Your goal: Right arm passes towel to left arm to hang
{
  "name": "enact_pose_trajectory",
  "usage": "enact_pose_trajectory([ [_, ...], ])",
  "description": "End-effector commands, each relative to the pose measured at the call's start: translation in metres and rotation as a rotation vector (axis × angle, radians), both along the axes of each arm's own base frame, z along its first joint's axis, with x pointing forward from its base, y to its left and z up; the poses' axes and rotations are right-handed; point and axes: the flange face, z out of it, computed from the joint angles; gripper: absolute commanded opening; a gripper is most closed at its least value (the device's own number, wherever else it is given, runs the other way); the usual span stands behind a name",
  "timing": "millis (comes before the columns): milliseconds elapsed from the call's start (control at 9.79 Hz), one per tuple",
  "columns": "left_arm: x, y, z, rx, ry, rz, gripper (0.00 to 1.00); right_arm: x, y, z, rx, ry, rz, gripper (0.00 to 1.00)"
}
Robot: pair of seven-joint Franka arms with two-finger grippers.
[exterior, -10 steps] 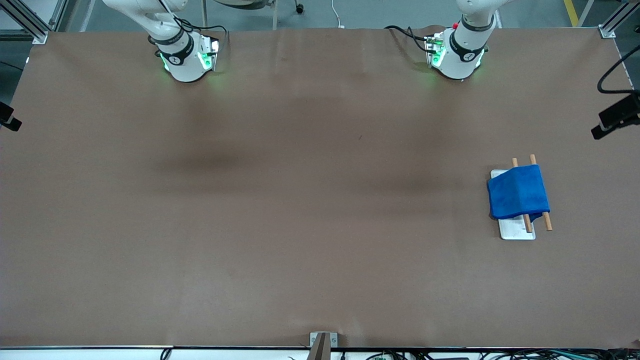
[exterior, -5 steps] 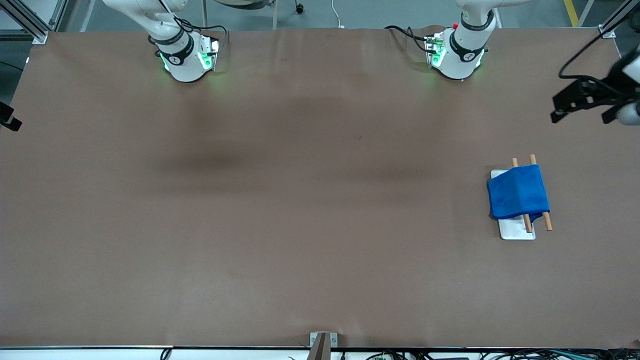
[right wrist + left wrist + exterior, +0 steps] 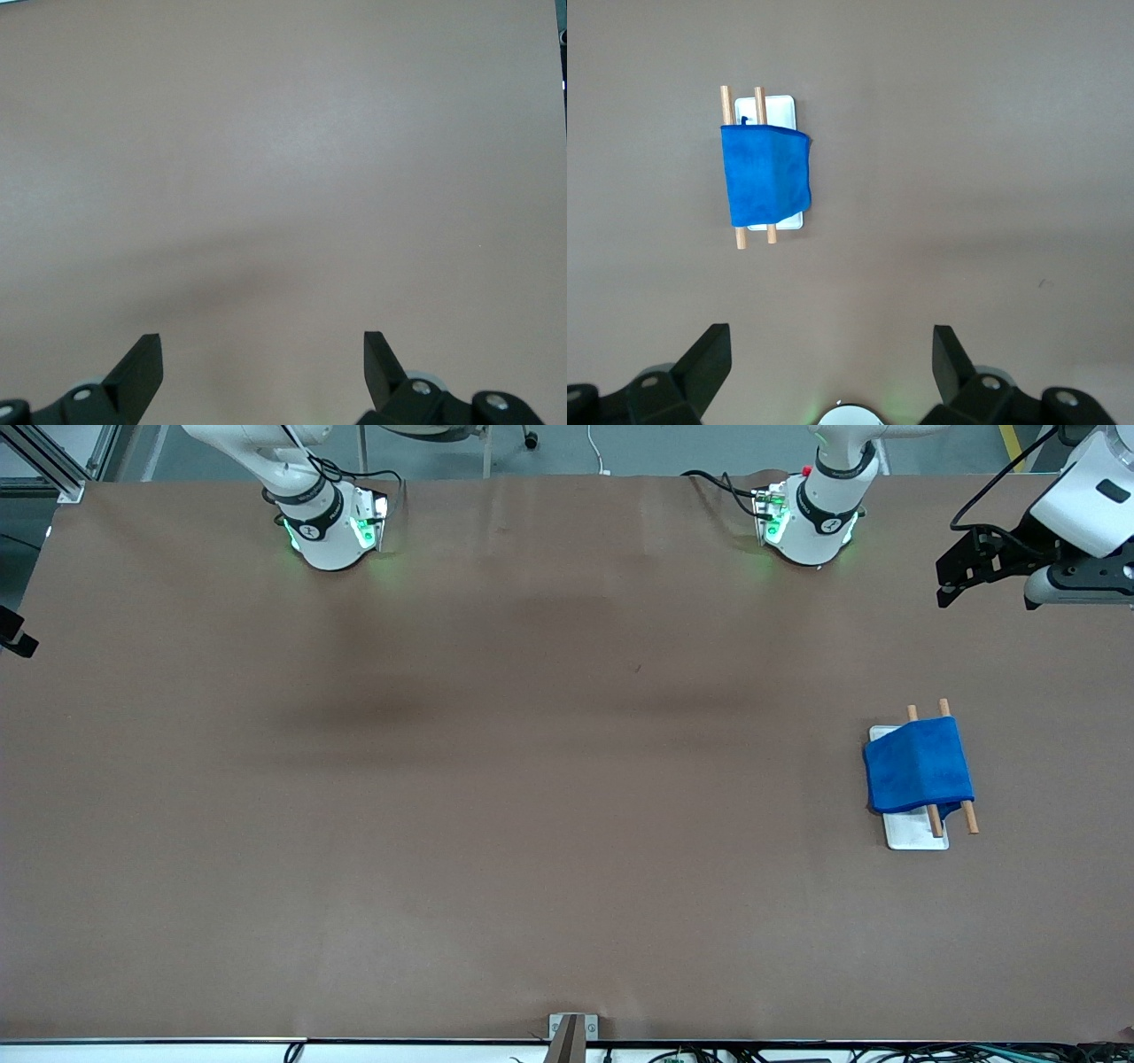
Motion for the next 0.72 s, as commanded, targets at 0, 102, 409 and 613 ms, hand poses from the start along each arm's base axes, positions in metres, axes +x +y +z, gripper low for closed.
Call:
enact_pose_trajectory([
  [0,0.0035,0.0085,-0.0187,0.006,0.021,0.020,1.00,-0.0035,0.0007,0.0003,0.009,0.002,-0.015,1.00],
  [102,0.0044,0.0093,-0.0196,0.006,0.024,0.024,1.00,-0.0035,0.0007,0.0003,0.009,0.002,-0.015,1.00],
  [409,0.0117,0.0044,-0.0134,0.015,0.011,0.016,1.00,-0.0037,-0.0010,-0.0004,0.009,0.004,-0.018,1.00],
  [613,0.0118,0.0013,-0.0141,0.018,0.013,0.014,1.00,-0.0037,-0.0010,-0.0004,0.009,0.004,-0.018,1.00],
])
